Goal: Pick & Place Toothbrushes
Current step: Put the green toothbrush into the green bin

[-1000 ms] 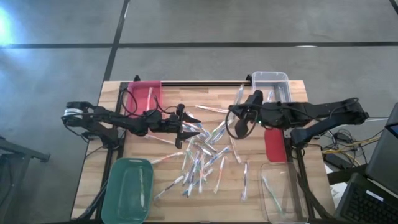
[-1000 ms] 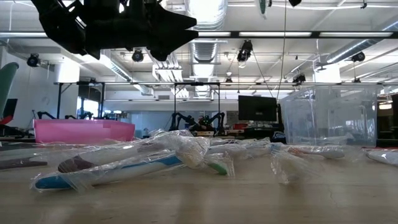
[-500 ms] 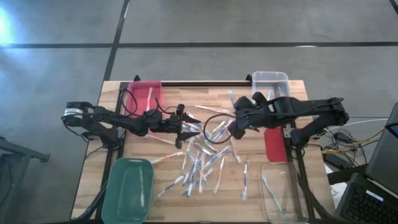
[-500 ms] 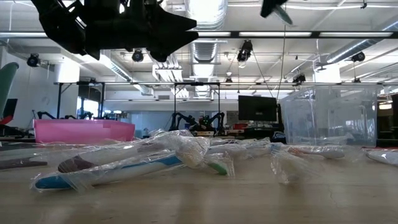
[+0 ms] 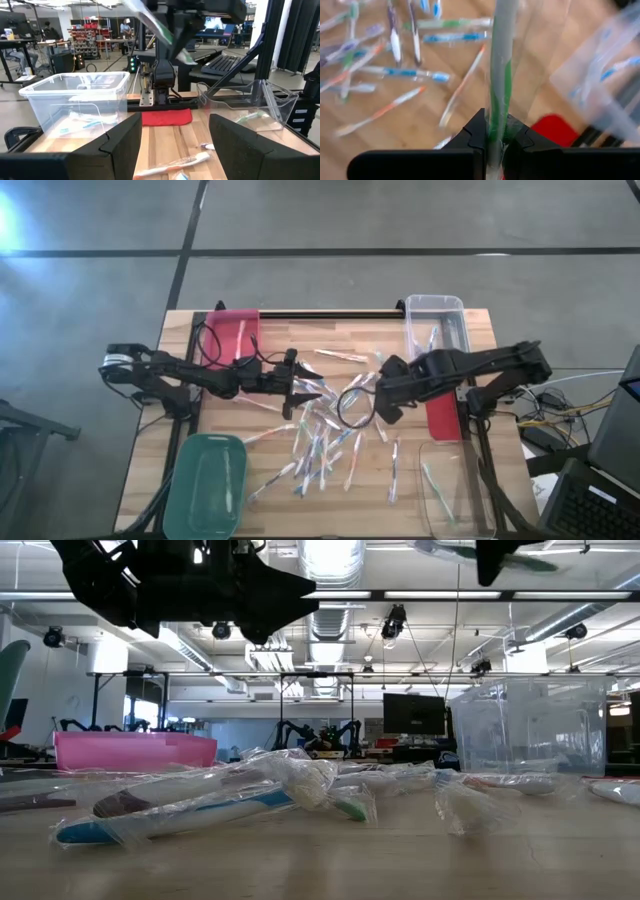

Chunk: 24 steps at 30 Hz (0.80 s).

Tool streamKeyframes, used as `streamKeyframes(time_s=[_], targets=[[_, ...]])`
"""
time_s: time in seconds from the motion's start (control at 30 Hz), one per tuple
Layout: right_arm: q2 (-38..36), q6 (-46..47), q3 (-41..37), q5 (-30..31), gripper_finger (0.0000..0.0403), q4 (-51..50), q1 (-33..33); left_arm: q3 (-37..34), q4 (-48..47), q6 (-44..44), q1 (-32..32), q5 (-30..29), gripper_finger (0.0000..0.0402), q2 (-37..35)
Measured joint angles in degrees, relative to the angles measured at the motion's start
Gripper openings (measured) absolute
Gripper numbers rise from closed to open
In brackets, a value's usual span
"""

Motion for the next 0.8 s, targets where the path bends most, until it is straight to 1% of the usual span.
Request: streamKeyframes(time_s=[0.23,0.43,0.8], targets=[[-2.35,8.17,-1.91,-3.98,0.0022,0.05,5.10,0.00,-0.70,0.00,-0.01,0.01,0.0236,0.00],[-4.01,15.85,-4.40,-3.98,0.0022,0.02,10.67,0.00,-1.68,0.00,-0.01,0.01,0.0236,0.00],[-4.00,29.85,-4.72,-3.95,0.0022,0.08,22.61,0.00,-2.91,0.00,0.00,0.00,0.0236,0.00]])
